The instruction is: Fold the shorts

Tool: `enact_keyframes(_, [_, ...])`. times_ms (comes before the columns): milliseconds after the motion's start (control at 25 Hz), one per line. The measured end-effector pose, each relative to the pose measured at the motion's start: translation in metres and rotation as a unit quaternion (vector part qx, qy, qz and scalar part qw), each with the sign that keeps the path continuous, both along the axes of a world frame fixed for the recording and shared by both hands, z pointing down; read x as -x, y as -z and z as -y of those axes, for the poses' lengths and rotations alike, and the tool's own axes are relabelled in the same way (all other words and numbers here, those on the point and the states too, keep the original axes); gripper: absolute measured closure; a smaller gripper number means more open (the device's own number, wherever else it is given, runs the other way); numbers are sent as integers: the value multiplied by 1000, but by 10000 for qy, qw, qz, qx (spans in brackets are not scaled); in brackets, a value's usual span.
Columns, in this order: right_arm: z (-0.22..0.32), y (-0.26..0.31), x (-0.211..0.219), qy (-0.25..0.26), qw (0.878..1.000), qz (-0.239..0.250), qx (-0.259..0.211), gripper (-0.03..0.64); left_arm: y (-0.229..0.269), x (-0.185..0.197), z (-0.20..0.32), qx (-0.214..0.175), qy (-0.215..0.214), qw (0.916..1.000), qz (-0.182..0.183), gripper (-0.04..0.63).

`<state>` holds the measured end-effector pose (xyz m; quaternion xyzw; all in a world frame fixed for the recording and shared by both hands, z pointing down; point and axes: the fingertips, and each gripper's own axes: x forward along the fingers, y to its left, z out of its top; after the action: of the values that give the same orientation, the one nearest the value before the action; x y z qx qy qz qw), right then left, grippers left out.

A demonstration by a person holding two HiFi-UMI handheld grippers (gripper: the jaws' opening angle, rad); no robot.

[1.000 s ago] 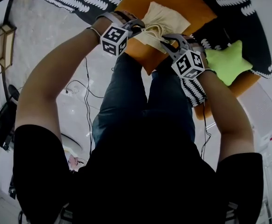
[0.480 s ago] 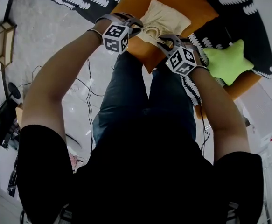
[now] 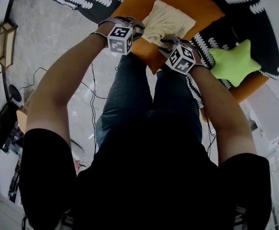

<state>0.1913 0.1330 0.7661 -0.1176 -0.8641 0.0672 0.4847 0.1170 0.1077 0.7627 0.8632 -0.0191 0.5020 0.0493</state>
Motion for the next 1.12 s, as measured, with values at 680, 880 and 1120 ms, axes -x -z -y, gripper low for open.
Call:
enact_keyframes(680, [10, 75, -9, -810, 9962, 155, 289, 433, 68, 22, -5, 55, 750, 9971, 82, 453])
enact_keyframes(880, [38, 125, -12, -1378, 9892, 448, 209, 434, 109, 19, 1, 43, 1351, 9907, -127, 451])
enact_keyframes(1120, [67, 190, -19, -1971, 9775, 738, 115, 439, 162, 9, -2, 96, 1684, 9850, -368, 451])
